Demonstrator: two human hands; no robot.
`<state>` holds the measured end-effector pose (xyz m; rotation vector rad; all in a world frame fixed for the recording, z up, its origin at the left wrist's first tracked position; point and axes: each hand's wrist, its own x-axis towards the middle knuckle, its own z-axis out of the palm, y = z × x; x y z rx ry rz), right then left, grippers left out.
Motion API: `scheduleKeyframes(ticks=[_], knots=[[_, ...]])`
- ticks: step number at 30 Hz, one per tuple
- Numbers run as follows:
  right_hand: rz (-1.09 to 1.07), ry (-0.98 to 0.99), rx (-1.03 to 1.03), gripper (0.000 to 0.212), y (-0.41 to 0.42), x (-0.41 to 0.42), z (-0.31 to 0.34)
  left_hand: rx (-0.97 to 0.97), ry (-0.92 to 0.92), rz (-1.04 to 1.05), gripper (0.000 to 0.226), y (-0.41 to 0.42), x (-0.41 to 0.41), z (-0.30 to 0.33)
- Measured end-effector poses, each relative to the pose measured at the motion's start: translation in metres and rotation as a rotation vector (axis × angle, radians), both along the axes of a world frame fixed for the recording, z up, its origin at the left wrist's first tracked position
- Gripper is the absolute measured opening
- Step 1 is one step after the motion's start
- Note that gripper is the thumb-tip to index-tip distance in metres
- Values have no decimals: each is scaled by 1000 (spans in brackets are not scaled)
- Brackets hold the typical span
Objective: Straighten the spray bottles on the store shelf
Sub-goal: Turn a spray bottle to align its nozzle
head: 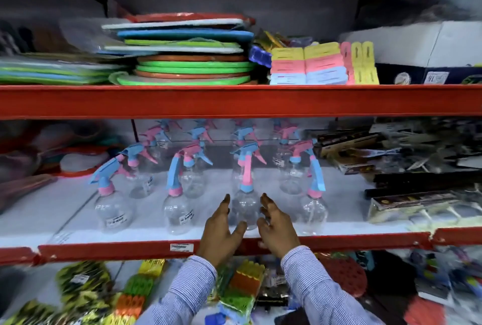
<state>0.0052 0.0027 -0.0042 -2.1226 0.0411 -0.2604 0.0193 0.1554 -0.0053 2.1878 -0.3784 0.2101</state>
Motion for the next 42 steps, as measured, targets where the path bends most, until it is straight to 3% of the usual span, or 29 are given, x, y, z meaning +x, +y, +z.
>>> scheduleKeyframes(ticks=[5, 15, 23, 29, 33, 37, 42], knots=[[12, 9, -42, 57, -1, -2, 2, -60, 43, 5, 65, 2, 4, 3], [49, -23, -33, 58, -5, -21, 1, -94, -66, 29, 49, -1, -22, -1], [37, -46, -67, 64, -5, -28, -4, -46, -91, 56, 58, 3, -35, 0], [-66, -331, -163, 59, 4, -61, -13, 56, -210, 145, 61, 23, -61, -4], [21, -491, -253, 53, 22, -75, -21, 107, -267, 222, 57, 47, -77, -9], [108, -479, -297, 56, 50, -66, -28, 135, -259, 304, 60, 75, -89, -10], [169, -327, -198, 61, 95, -51, -27, 108, -178, 328, 65, 113, -79, -7]])
